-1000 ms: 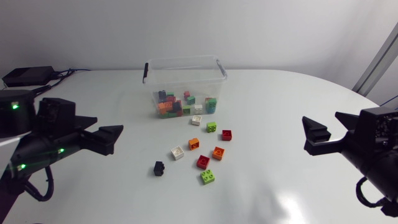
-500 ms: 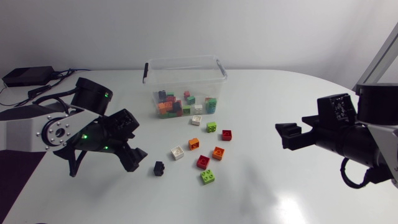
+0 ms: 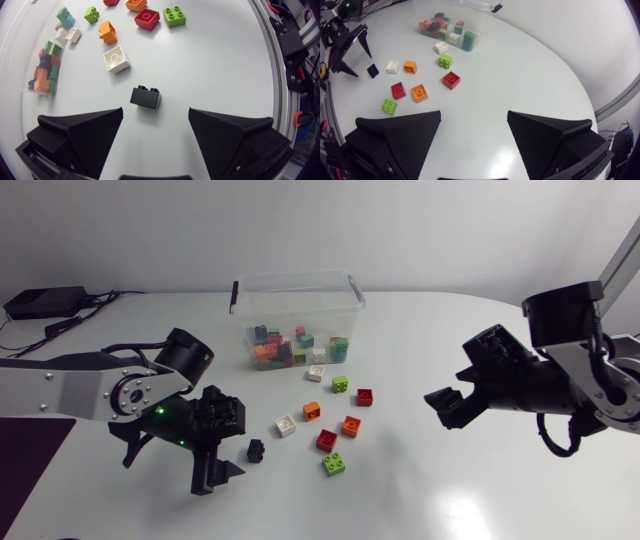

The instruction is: Place the duplo bricks in the container

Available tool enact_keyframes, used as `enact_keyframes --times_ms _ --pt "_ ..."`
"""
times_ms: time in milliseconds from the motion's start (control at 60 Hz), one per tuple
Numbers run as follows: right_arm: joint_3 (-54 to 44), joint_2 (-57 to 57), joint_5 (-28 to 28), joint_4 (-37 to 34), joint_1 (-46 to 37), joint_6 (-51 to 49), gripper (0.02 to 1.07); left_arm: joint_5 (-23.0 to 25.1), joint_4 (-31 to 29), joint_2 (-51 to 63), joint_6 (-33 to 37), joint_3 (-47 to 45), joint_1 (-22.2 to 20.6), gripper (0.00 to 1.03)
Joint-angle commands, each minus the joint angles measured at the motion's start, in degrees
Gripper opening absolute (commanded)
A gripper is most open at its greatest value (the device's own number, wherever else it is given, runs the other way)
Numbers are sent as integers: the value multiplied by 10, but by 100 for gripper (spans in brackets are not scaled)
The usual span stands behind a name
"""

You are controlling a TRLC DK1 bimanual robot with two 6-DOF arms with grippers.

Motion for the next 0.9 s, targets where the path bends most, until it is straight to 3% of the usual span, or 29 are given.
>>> enact_keyframes --times_ms 0,217,333,633,883 --pt "16 36 -23 -4 5 -27 97 14 -6 29 43 28 -5 91" --pt "41 90 -64 -3 5 -34 97 19 -6 85 78 60 -7 90" --pt "56 124 -68 -2 12 -41 97 29 -6 99 99 65 -6 84" --pt "83 207 -66 20 34 -56 97 44 -18 161 122 98 5 49" --pt "152 274 -55 26 48 -13 93 44 -105 173 123 141 13 41"
